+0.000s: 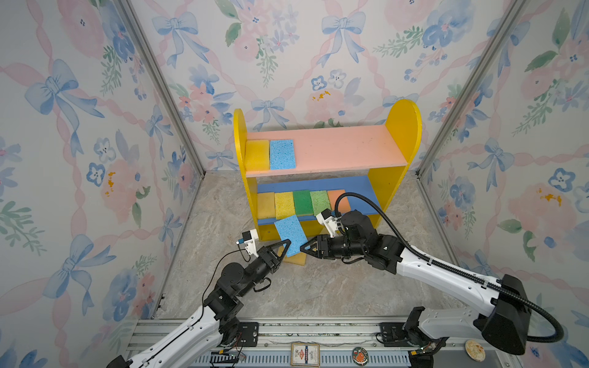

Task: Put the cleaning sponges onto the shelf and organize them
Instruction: 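Lift the blue sponge toward the left gripper while the left gripper reaches in, then carry the blue sponge to the pink top shelf while the left gripper withdraws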

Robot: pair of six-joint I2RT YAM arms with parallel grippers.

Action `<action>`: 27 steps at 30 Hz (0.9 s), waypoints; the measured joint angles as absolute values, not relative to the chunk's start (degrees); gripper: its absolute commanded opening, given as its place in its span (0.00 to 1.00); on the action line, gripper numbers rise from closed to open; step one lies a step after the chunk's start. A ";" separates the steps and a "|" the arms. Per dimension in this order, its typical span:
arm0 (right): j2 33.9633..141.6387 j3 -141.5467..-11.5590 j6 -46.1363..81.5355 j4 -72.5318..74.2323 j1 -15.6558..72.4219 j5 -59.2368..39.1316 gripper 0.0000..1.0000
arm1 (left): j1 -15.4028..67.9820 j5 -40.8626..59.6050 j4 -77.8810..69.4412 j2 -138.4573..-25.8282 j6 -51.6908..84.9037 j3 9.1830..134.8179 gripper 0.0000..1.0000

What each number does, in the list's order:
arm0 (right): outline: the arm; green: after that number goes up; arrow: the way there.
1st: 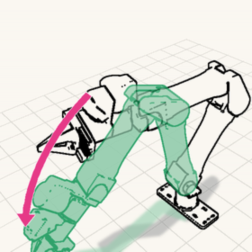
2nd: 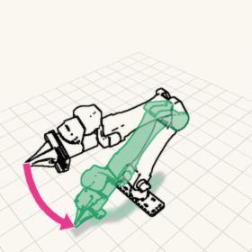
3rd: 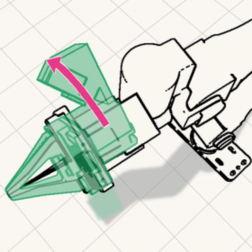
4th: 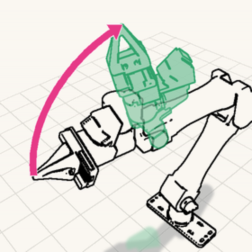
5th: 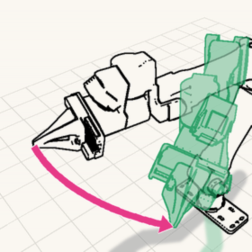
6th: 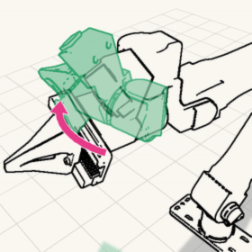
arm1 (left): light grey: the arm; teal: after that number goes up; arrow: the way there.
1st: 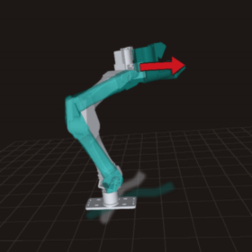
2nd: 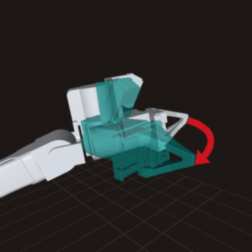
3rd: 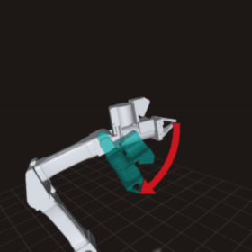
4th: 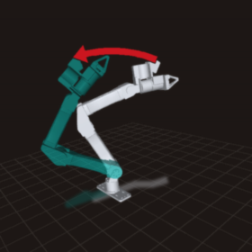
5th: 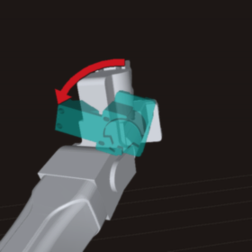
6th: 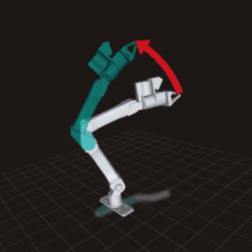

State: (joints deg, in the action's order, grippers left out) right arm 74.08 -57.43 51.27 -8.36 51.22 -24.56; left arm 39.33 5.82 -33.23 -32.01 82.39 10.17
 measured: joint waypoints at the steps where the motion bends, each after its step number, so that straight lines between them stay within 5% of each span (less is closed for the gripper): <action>1: 74.08 -57.43 51.55 -8.01 51.24 -24.56 0.44 | 39.33 5.78 -33.26 -32.01 82.39 10.15 0.09; 14: 74.00 -57.43 52.93 -6.59 51.51 -24.23 0.16 | 39.29 5.85 -33.32 -31.64 82.61 9.56 0.11; 27: 73.63 -68.38 44.95 -20.27 53.12 -17.50 0.14 | 33.80 10.70 -22.24 -29.76 74.72 14.61 0.86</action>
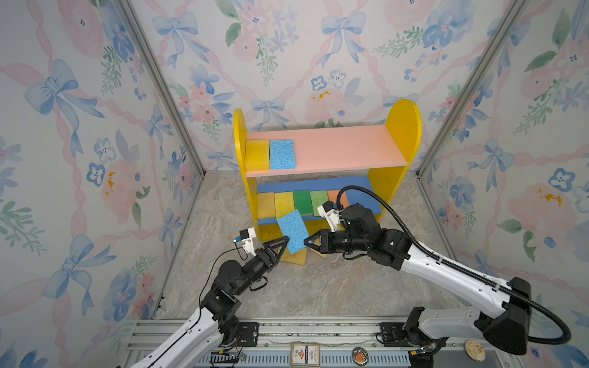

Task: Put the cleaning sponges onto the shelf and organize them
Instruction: 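Carry the blue sponge to the pink top shelf while the left gripper withdraws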

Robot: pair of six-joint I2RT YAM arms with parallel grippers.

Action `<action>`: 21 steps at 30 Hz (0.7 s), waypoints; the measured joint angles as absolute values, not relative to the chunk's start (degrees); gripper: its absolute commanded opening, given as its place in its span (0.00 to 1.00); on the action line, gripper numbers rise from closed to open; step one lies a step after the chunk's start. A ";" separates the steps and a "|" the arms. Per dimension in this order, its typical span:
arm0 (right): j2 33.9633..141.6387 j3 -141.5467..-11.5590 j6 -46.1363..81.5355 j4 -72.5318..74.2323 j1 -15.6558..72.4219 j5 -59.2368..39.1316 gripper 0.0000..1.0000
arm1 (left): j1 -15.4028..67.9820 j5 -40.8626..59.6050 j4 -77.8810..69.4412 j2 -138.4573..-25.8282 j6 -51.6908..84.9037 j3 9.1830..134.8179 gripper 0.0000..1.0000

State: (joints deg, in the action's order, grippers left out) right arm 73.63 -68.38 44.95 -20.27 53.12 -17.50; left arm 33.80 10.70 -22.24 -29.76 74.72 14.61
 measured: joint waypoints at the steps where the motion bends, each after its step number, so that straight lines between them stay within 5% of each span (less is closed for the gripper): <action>1: 73.47 -70.17 43.75 -21.80 53.47 -16.73 0.14 | 33.36 10.52 -17.37 -29.71 71.92 17.74 0.90; 4: 72.44 -74.87 40.62 -25.58 54.13 -14.92 0.14 | 32.80 7.88 -3.92 -29.78 62.19 29.17 0.98; 10: 69.19 -81.25 35.27 -30.04 55.02 -12.27 0.14 | 32.67 -1.10 11.60 -29.85 44.34 45.47 0.98; 21: 69.36 -99.88 30.02 -38.00 51.94 -2.85 0.20 | 32.58 -15.05 21.58 -31.33 25.19 43.18 0.98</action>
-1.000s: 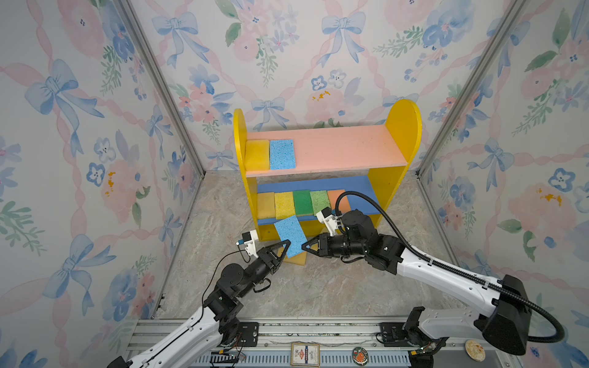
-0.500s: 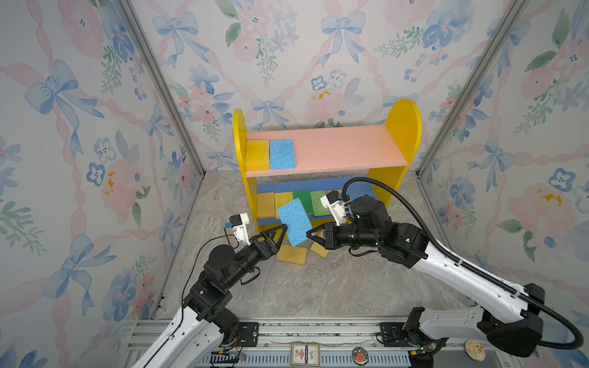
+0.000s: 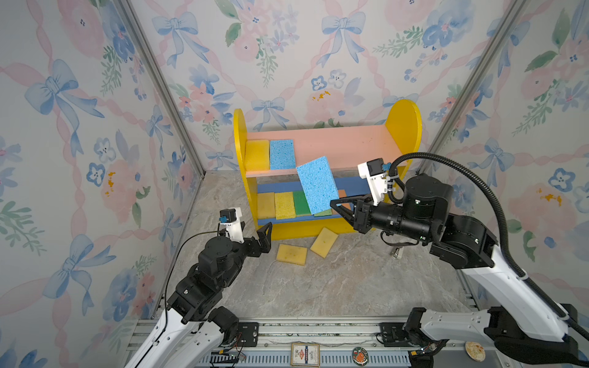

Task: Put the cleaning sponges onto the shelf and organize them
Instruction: 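Carry the blue sponge to the pink top shelf while the left gripper withdraws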

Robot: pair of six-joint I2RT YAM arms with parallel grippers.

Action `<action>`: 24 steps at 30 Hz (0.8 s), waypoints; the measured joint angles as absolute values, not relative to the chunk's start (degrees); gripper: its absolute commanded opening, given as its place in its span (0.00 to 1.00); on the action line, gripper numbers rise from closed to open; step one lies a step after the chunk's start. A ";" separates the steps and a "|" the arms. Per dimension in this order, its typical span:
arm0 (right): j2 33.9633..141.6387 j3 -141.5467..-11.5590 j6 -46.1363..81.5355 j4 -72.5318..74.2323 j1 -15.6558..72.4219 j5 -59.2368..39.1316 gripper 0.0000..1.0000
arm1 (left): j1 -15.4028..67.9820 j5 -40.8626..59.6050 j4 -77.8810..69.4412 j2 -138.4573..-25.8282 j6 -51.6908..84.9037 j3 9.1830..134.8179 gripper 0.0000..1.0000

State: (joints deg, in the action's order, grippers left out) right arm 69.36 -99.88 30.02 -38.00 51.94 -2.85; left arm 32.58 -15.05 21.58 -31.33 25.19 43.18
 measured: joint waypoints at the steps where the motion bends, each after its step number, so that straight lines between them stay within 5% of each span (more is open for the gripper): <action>1: 70.04 -101.82 30.26 -38.41 50.28 -2.50 0.19 | 32.58 -15.81 21.63 -30.81 24.12 42.26 0.98; 10: 83.99 -116.60 34.26 -40.91 37.87 -6.96 0.12 | 32.58 -16.97 22.06 -28.03 20.51 35.16 0.98; 24: 100.03 -128.95 37.56 -43.55 36.69 -12.23 0.11 | 32.58 -17.17 21.93 -24.51 20.10 35.03 0.98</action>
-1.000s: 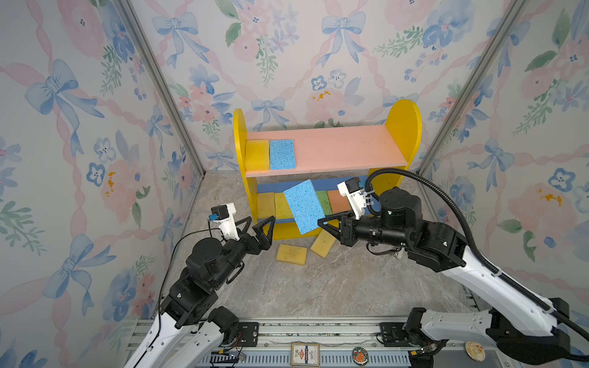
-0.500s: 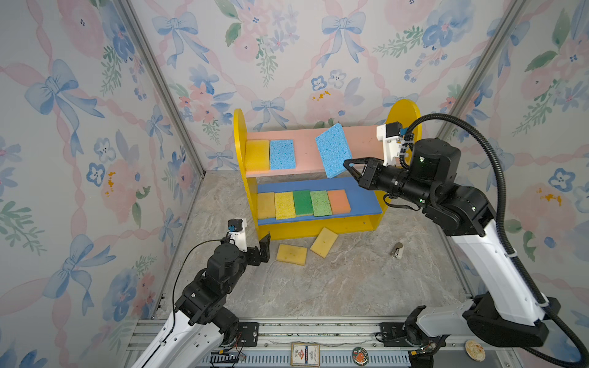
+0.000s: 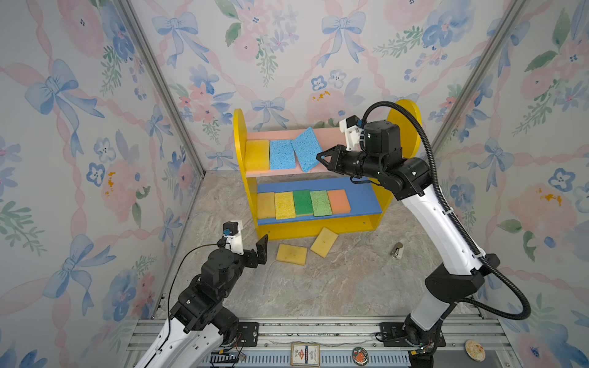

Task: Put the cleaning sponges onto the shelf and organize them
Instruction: 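Carry the blue sponge to the pink top shelf while the left gripper withdraws, then lower the blue sponge flat beside the other blue sponge and open the right gripper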

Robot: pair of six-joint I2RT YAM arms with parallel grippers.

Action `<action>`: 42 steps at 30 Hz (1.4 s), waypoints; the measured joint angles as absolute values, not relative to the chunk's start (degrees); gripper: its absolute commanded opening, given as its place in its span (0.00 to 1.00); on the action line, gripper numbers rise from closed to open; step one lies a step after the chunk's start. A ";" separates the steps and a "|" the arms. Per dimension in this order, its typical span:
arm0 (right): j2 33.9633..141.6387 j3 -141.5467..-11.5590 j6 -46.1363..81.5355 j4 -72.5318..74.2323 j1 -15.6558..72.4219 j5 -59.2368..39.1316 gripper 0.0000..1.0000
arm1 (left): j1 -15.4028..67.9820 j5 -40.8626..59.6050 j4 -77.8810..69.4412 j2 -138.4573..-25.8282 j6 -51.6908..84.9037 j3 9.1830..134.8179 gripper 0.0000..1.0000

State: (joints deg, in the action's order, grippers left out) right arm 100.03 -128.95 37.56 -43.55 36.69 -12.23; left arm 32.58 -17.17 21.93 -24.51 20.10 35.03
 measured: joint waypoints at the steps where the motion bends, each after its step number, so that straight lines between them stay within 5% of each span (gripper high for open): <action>1: 100.05 -128.95 37.80 -43.51 36.69 -12.23 0.11 | 32.58 -17.17 21.91 -24.47 20.10 35.03 0.98; 3: 100.05 -128.95 38.22 -43.31 36.69 -12.29 0.15 | 32.58 -17.17 21.93 -24.47 20.10 35.03 0.98; 6: 100.05 -128.95 38.63 -43.03 36.69 -12.71 0.41 | 32.58 -17.17 21.93 -24.47 20.08 35.00 0.98; 9: 100.05 -128.95 38.59 -43.03 36.69 -12.88 0.51 | 32.58 -17.17 21.93 -24.47 20.10 35.00 0.98; 42: 104.31 -136.18 28.18 -52.27 38.74 -11.16 0.63 | 32.58 -17.63 21.93 -24.43 20.10 34.94 0.98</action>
